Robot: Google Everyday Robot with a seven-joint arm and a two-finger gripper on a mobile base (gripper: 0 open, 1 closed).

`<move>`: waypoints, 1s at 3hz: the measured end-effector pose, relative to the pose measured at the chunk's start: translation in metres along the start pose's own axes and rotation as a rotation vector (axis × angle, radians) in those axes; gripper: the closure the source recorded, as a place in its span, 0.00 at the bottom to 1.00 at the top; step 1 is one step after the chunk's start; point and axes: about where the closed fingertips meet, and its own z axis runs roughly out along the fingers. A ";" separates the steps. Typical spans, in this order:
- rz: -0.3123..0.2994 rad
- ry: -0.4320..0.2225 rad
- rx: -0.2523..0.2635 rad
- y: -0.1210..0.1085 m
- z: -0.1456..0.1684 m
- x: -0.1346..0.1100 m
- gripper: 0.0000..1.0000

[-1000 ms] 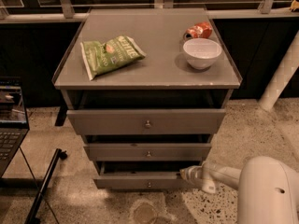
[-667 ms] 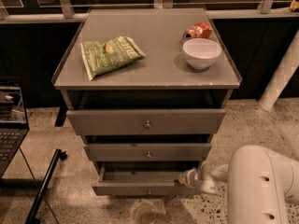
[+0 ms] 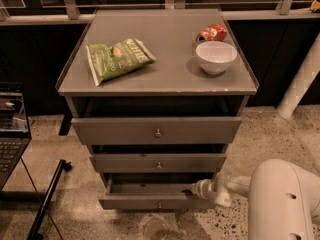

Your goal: Open bottom drawer

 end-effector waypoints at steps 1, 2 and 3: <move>0.009 0.021 0.011 -0.002 0.010 0.005 1.00; 0.028 0.049 0.021 -0.006 0.023 0.014 1.00; 0.029 0.076 0.028 -0.008 0.028 0.021 1.00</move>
Offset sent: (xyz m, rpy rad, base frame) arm -0.0015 -0.0086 -0.0724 -0.0346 0.1288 -0.0537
